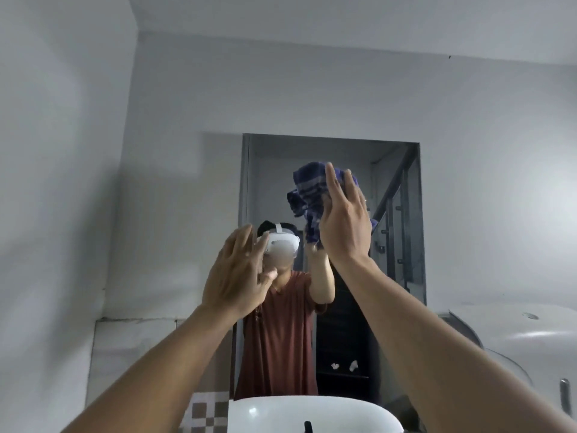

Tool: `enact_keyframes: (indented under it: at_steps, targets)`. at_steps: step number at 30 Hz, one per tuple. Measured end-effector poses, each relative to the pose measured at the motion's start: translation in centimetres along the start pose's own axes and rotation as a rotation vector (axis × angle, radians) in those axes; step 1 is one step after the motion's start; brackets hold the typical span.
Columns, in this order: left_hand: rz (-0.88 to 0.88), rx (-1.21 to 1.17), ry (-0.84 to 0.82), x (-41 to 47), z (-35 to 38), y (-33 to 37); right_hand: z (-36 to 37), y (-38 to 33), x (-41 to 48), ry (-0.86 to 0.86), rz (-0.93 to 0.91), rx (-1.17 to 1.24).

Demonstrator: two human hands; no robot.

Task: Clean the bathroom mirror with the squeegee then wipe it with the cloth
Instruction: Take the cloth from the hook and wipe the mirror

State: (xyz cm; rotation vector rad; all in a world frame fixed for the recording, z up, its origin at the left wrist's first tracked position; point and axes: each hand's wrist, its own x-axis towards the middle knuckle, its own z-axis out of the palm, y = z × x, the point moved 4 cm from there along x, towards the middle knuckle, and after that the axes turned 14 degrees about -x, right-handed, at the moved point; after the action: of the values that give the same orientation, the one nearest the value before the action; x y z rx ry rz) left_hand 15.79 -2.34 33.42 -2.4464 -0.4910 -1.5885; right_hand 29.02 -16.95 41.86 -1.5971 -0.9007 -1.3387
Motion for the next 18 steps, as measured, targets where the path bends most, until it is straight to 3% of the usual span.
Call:
enact_keyframes:
  at_steps: [5,13,18]
  targets:
    - [0.054,0.072,-0.072,0.0,2.4,-0.5,2.4,-2.1,5.3,0.031,-0.064,-0.106]
    - [0.097,0.040,-0.043,-0.2,3.5,-1.3,8.0,-5.1,7.1,-0.121,-0.148,-0.151]
    - [0.091,0.046,-0.035,-0.5,3.6,-1.1,9.5,-8.0,6.7,-0.137,-0.327,-0.239]
